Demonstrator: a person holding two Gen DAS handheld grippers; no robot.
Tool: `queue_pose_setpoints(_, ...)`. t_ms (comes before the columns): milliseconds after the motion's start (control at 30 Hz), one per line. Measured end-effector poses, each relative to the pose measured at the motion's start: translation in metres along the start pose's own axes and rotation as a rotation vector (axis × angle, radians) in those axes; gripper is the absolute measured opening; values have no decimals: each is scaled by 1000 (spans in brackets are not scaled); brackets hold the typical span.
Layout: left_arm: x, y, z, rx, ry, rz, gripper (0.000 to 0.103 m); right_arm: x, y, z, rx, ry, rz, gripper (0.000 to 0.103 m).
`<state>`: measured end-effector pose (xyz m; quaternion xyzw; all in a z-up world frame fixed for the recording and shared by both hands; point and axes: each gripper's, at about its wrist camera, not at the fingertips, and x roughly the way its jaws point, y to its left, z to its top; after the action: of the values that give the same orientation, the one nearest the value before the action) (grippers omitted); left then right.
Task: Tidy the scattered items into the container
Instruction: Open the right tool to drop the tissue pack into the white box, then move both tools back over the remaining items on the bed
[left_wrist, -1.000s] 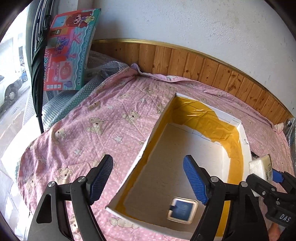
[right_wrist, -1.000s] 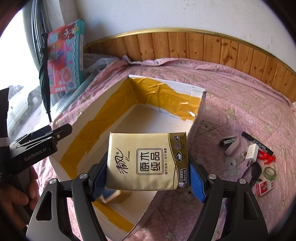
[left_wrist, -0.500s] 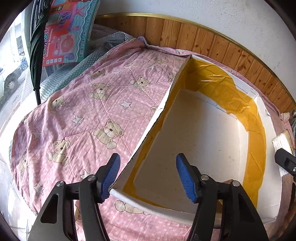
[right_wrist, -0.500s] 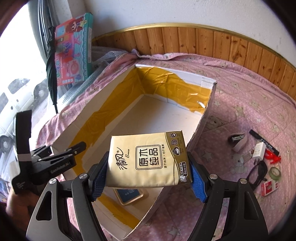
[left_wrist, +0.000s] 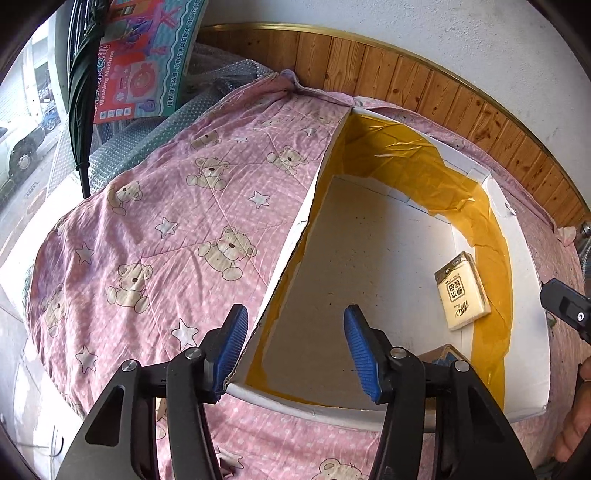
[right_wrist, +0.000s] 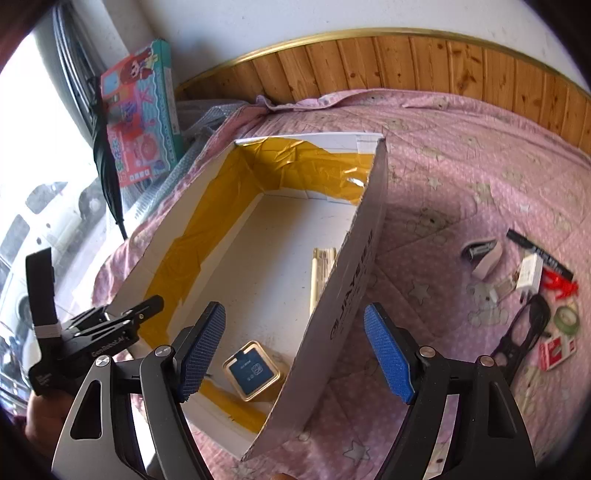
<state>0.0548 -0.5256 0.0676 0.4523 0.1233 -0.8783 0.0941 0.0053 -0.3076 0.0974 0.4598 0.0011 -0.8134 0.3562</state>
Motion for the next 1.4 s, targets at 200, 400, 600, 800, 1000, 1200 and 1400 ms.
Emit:
queue_pose_setpoints(200,-15,6,-4,-15,-35,45,56,-29,-23,-38,103,-71,58,80)
queue_pose_setpoints(400,-49,-21,-5,32,-111,54,56,-44,-43,-55,156,-90,82,80)
queue_pose_setpoints(600,-76,-67,-7,106,-145,-31,58,-56,-50,-66,153,-109,101,79)
queue_pose_setpoints(800,-82,-116,-17,190,-126,-100,58,-62,-67,-79,169,-111,89,74)
queue_pose_setpoints(1000,-76,-162,-34,251,-83,-162,59,-72,-100,-91,231,-134,41,73)
queue_pose_setpoints(1200,-63,-212,-46,319,-26,-227,63,-79,-147,-101,346,-152,-19,74)
queue_pose_setpoints(1400,-43,-263,-55,398,31,-276,64,-81,-188,-109,431,-157,-59,74)
